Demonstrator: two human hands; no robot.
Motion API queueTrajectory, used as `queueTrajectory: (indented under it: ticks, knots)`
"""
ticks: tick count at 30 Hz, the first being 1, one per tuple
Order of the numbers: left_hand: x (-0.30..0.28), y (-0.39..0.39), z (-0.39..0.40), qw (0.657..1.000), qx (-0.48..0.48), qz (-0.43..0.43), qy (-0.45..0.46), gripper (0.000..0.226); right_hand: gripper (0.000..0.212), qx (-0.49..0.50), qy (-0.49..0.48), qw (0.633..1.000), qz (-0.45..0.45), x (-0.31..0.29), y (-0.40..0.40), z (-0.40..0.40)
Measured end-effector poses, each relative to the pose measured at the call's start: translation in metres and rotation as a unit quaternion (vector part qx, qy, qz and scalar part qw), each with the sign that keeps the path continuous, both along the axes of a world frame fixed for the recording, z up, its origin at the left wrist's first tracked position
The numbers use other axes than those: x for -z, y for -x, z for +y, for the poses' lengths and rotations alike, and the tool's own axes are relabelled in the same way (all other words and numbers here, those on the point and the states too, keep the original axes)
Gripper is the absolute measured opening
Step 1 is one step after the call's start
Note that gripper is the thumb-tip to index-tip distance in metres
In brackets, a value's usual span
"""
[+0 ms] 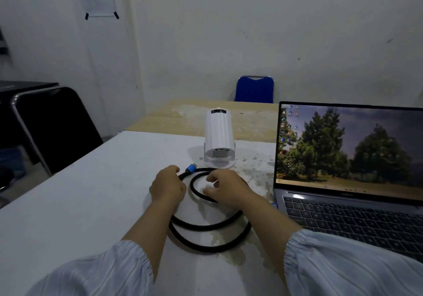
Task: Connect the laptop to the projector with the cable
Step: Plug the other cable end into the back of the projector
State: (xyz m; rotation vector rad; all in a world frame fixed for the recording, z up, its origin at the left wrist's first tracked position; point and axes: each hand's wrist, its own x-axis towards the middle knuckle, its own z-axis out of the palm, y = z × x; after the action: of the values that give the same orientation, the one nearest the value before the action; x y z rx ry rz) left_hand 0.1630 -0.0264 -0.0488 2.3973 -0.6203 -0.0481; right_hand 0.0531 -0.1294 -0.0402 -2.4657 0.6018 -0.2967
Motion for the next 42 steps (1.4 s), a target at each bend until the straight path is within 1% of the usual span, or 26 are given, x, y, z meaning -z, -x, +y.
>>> queueTrajectory:
  ticks: [2, 5, 8, 10, 14, 18, 20, 23, 25, 27, 30, 33, 35, 36, 38, 40, 42]
  knots:
    - [0.0, -0.001, 0.0, 1.0, 0.003, 0.005, 0.019, 0.049, 0.042, 0.016, -0.013, 1.0, -0.009, 0.002, -0.005, 0.0]
    - [0.001, 0.002, 0.001, 0.997, 0.025, 0.028, 0.072, 0.049, 0.035, 0.037, -0.04, 0.998, -0.036, 0.002, -0.013, 0.002]
    - [0.0, 0.005, -0.002, 0.991, 0.056, 0.04, 0.117, 0.047, 0.017, 0.056, -0.066, 0.994, -0.065, -0.001, -0.022, 0.007]
    - [-0.003, 0.008, -0.006, 0.984, 0.075, 0.053, 0.15, 0.043, 0.02, 0.073, -0.106, 0.988, -0.087, -0.005, -0.026, 0.009]
    - [-0.008, 0.011, -0.016, 0.967, 0.114, 0.09, 0.209, 0.039, 0.03, 0.136, -0.242, 0.947, -0.161, -0.012, -0.031, 0.006]
    - [-0.011, 0.011, -0.024, 0.953, 0.147, 0.115, 0.238, 0.034, 0.019, 0.185, -0.303, 0.909, -0.22, -0.017, -0.032, -0.007]
    - [-0.011, 0.009, -0.027, 0.949, 0.157, 0.117, 0.248, 0.027, 0.015, 0.194, -0.321, 0.897, -0.234, -0.017, -0.032, -0.011]
    - [-0.014, 0.004, -0.037, 0.951, 0.15, 0.09, 0.254, 0.019, 0.018, 0.234, -0.283, 0.9, -0.237, -0.016, -0.035, -0.021]
    - [-0.017, -0.001, -0.045, 0.957, 0.129, 0.059, 0.253, 0.023, 0.017, 0.257, -0.244, 0.905, -0.233, -0.016, -0.036, -0.027]
    - [-0.019, -0.009, -0.055, 0.958, 0.111, 0.053, 0.259, 0.03, 0.017, 0.239, -0.236, 0.914, -0.227, -0.017, -0.035, -0.034]
    - [-0.02, -0.018, -0.069, 0.951, 0.111, 0.106, 0.267, 0.04, 0.019, 0.197, -0.244, 0.92, -0.234, -0.017, -0.031, -0.043]
    - [-0.02, -0.023, -0.086, 0.934, 0.147, 0.178, 0.272, 0.055, 0.021, 0.169, -0.248, 0.926, -0.227, -0.017, -0.029, -0.05]
    - [-0.02, -0.025, -0.092, 0.926, 0.179, 0.199, 0.267, 0.061, 0.016, 0.164, -0.25, 0.927, -0.227, -0.016, -0.029, -0.052]
    - [-0.02, -0.025, -0.096, 0.926, 0.193, 0.194, 0.259, 0.062, 0.014, 0.165, -0.252, 0.925, -0.23, -0.017, -0.028, -0.055]
    - [-0.018, -0.025, -0.101, 0.943, 0.204, 0.142, 0.221, 0.062, 0.013, 0.164, -0.26, 0.922, -0.235, -0.017, -0.026, -0.058]
    - [-0.017, -0.027, -0.102, 0.961, 0.198, 0.083, 0.177, 0.062, 0.012, 0.156, -0.268, 0.92, -0.238, -0.019, -0.024, -0.06]
    - [-0.017, -0.03, -0.103, 0.969, 0.191, 0.052, 0.147, 0.063, 0.012, 0.151, -0.276, 0.918, -0.239, -0.02, -0.023, -0.061]
